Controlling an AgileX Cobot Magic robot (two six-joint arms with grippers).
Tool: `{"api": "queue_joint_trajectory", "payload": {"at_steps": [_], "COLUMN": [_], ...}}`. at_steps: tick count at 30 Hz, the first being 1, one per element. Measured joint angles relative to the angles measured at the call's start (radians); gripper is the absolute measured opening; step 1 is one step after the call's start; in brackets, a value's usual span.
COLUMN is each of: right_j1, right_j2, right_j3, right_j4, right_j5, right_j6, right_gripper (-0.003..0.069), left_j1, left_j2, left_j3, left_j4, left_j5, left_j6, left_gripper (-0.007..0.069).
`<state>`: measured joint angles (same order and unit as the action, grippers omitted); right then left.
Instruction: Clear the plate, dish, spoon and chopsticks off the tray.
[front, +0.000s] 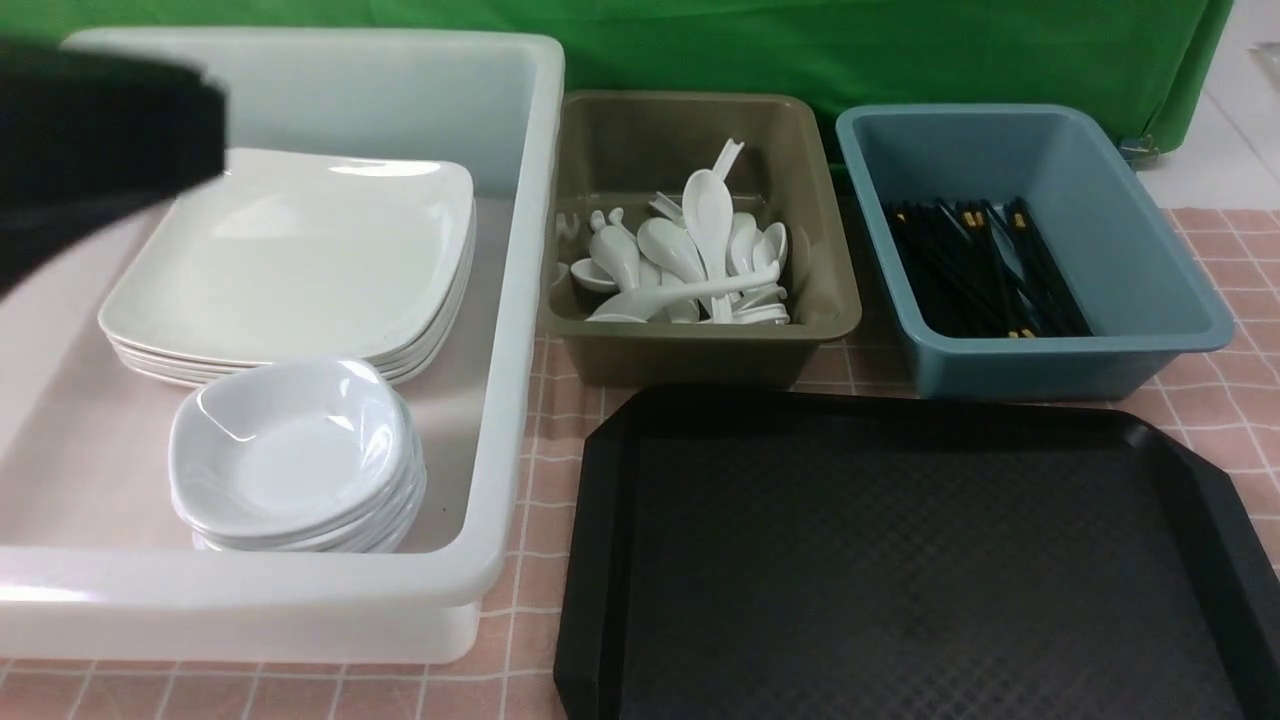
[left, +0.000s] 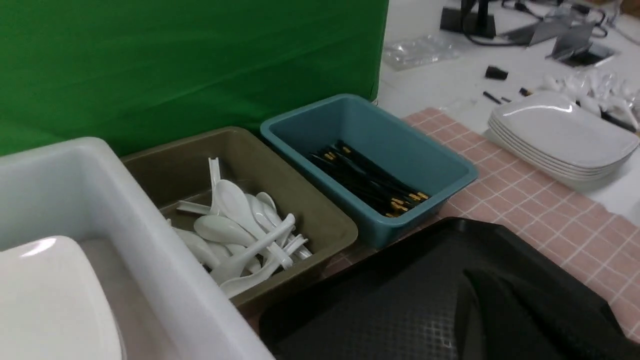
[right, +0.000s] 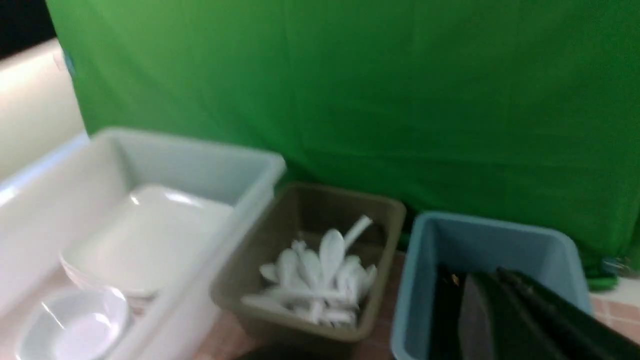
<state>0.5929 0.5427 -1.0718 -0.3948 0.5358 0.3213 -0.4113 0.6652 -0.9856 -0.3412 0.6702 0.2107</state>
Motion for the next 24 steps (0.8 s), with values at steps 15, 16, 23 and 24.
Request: {"api": "queue_joint_trajectory", "payload": {"at_steps": [15,16,23,24], "right_j1": [0.0,0.0,0.0,0.0], "right_j2": [-0.389,-0.389,-0.389,-0.389], "right_j3": [0.592,0.592,0.592,0.592], "right_j4": [-0.038,-0.038,-0.038,-0.038], "right_j5": [-0.627,-0.629,-0.641,-0.641], "right_j6": [0.041,0.041,0.042,0.042], "right_gripper": [0.0042,0.0043,0.0061,0.0065], "left_j1": [-0.001,-0.001,-0.001,-0.001], "left_j2": [-0.513,-0.516,-0.517,-0.517], "left_j3": [0.645,0.645,0.645,0.645], "left_j4": [-0.06,-0.06,-0.021,-0.012], "left_j5": [-0.339,-0.345,-0.355,-0.355], "left_j6": [-0.066,-0.067,-0.07,-0.07], "left_gripper": [-0.0003,-0.0003,-0.0002,-0.0002]}}
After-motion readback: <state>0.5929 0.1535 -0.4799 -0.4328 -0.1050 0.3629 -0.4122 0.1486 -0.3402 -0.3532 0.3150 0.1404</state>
